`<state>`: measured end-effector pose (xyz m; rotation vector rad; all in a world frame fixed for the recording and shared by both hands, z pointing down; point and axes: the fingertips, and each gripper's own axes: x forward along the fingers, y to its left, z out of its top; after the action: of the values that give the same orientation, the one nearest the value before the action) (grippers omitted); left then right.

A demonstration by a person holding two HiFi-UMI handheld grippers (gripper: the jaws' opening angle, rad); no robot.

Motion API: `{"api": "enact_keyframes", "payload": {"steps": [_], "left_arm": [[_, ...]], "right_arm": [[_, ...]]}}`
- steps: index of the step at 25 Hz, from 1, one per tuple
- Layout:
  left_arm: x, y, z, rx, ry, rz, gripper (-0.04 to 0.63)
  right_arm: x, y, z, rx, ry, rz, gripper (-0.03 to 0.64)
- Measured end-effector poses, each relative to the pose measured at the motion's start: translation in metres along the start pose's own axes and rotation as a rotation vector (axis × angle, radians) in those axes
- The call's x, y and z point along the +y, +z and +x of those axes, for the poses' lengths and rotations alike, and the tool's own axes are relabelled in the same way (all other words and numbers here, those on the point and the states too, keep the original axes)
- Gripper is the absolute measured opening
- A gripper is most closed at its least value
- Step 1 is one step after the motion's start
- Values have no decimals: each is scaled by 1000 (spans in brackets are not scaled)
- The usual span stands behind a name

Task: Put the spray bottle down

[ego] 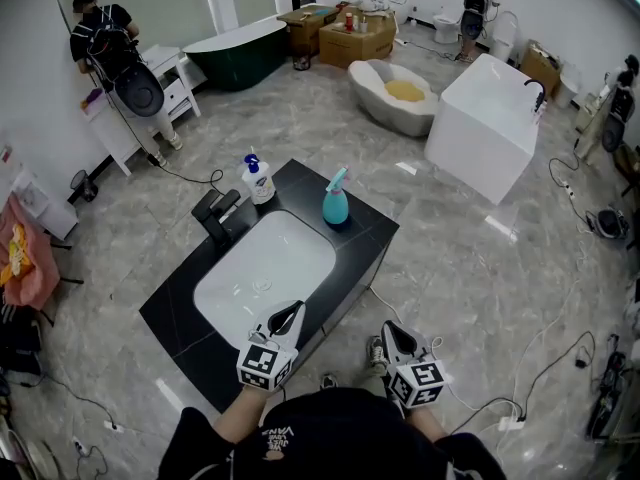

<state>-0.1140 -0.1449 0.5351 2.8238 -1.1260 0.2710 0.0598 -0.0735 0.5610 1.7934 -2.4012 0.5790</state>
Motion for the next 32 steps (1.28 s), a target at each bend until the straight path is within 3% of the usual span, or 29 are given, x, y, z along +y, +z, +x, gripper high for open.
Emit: {"api": "enact_keyframes", "payload": {"steps": [10,32], "left_arm": [[3,-7,-28,5,32,-16,18],[-8,-14,-24,19,14,-9,18]], "right_arm": [[9,-6,5,31,9,-12,2],[12,-13,7,55,8,-26,2]]}}
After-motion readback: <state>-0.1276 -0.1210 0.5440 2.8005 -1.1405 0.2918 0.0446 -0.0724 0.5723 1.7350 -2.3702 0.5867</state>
